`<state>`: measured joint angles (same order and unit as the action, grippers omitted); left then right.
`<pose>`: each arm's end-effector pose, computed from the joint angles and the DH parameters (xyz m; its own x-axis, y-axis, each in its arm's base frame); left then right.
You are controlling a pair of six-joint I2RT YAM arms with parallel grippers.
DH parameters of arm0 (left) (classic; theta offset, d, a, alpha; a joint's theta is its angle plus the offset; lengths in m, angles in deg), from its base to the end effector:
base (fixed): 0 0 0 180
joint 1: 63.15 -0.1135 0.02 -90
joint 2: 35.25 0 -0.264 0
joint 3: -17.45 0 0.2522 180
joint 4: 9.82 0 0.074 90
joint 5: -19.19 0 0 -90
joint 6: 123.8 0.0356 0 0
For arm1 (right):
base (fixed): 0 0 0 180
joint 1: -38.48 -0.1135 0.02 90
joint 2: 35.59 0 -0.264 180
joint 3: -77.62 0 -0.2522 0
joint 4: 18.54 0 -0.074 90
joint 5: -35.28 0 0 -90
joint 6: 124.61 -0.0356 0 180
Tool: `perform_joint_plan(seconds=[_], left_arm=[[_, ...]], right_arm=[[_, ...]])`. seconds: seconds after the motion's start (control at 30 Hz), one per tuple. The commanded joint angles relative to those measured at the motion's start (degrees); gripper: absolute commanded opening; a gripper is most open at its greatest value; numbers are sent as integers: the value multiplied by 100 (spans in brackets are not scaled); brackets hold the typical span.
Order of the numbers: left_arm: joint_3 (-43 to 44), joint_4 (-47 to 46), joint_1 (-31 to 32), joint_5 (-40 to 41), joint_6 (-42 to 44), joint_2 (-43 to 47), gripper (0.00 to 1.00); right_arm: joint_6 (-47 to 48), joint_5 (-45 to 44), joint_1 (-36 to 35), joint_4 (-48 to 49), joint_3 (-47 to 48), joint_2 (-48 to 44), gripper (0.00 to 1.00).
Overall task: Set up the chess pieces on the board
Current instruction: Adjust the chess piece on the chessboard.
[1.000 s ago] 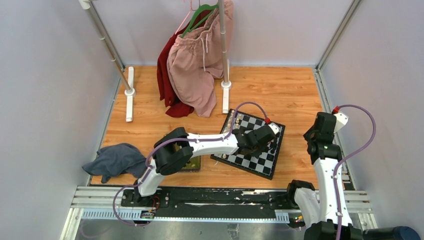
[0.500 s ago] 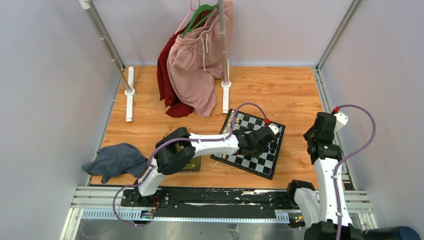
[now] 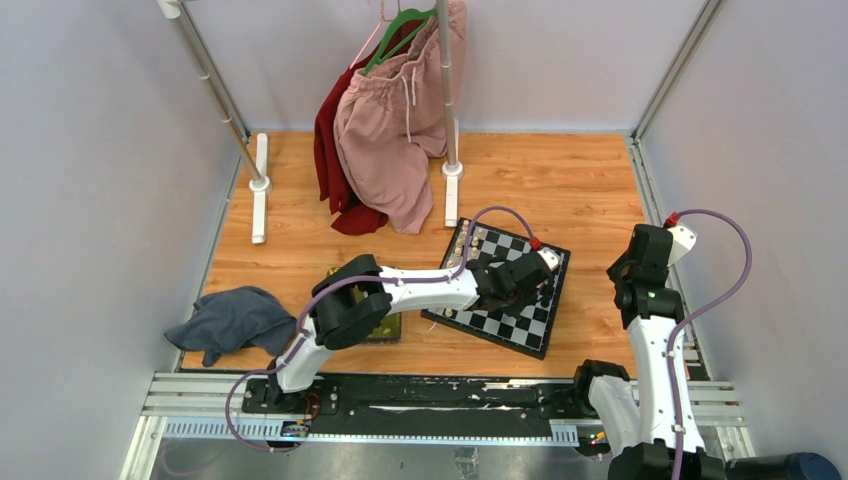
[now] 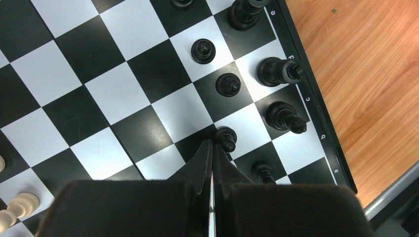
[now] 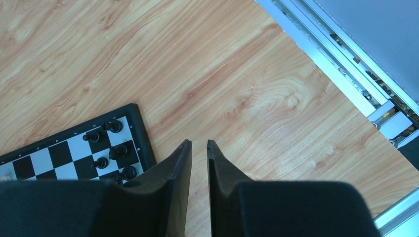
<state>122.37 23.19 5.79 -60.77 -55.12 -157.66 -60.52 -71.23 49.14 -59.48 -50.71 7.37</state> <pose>0.1752 -0.4377 0.1764 -0.5779 0.5045 -0.6415 0.7181 0.6878 -0.1059 0.1628 -0.0409 0.2739 -0.2907 0.4810 -0.8271 0.6010 0.7644 0.2333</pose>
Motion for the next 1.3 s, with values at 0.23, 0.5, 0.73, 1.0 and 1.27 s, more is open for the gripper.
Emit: perform_joint_plan(seconds=[0.23, 0.5, 0.73, 1.0, 1.27], left_arm=[[155, -132, -24, -419, -17, -277, 0], [251, -123, -23, -567, -4, -359, 0], [252, 53, -22, -459, 76, -335, 0], [107, 188, -30, 375, 147, -234, 0], [152, 97, -39, 490, 152, -292, 0]], right_arm=[[54, -12, 50, -66, -82, -16, 23], [73, -19, 44, -7, -81, 20, 23], [75, -12, 33, 19, -91, 37, 23], [48, 38, 40, 81, -91, 99, 22], [56, 49, 34, 98, -73, 134, 22]])
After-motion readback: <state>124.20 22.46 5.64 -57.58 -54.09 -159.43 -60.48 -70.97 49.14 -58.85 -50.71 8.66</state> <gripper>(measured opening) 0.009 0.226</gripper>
